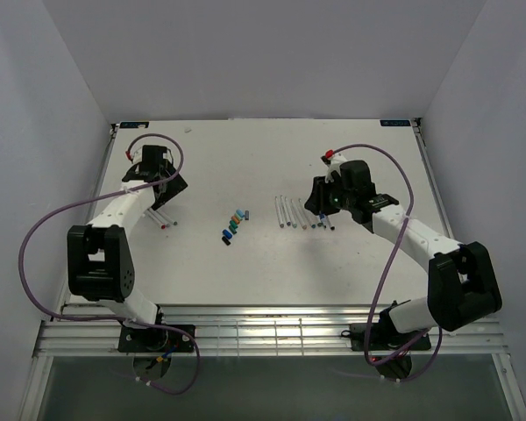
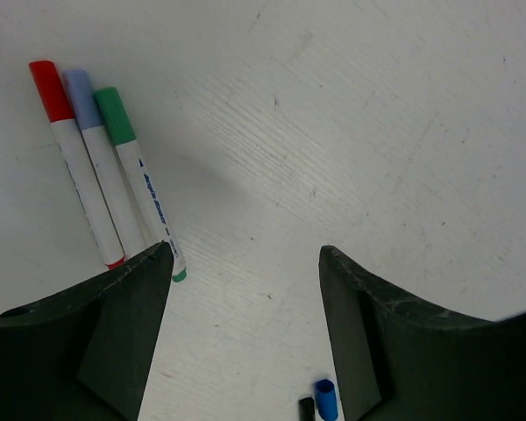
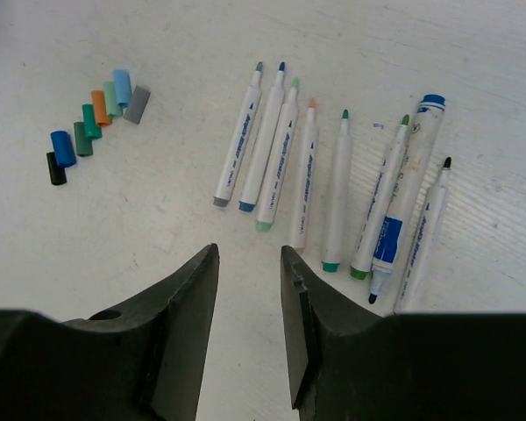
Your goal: Open the pen caps
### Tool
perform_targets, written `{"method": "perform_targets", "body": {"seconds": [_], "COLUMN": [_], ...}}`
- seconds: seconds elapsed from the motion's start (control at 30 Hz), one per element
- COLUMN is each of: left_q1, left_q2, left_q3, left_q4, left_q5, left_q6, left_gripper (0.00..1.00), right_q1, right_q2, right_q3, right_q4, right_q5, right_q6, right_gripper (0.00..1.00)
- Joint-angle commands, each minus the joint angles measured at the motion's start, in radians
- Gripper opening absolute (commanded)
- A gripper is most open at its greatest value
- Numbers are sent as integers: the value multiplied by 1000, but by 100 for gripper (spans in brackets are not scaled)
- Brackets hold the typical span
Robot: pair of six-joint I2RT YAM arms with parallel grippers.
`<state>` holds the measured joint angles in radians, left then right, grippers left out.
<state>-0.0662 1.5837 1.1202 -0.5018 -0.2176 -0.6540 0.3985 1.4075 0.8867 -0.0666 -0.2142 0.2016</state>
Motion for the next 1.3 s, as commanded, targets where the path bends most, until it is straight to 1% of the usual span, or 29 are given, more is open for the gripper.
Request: {"method": "perform_targets", "body": {"seconds": [0.0, 0.07, 0.27, 0.3, 0.5, 0.73, 1.1, 1.27], "left_q1": [8, 6, 8, 8, 6, 8, 8, 8], "left_q2": [36, 53, 101, 107, 128, 151, 180, 208], "left_q3": [67, 73, 61, 59, 52, 44, 30, 24], "left_q4": [-24, -29, -37, -40, -41, -60, -67, -61], "left_q5": [-38, -46, -78, -81, -101, -123, -126, -118], "left_q6": [19, 16, 14, 14, 16, 2, -18, -27], "left_gripper": [77, 73, 71, 70, 68, 64, 62, 59], "right_q1": [23, 28, 30, 28, 28, 28, 28, 28], "right_q2": [-31, -41, -54, -54, -45, -42, -44, -44], "right_q3": [20, 12, 5, 5, 5, 1, -9, -15], "right_q4": [-15, -15, -13, -12, 1, 5, 14, 21], "right_q5": [-13, -14, -10, -11, -21, -21, -19, -19], "right_q6": [1, -2, -14, -14, -13, -16, -22, -25], "right_gripper": [41, 41, 41, 41, 41, 41, 41, 41]}}
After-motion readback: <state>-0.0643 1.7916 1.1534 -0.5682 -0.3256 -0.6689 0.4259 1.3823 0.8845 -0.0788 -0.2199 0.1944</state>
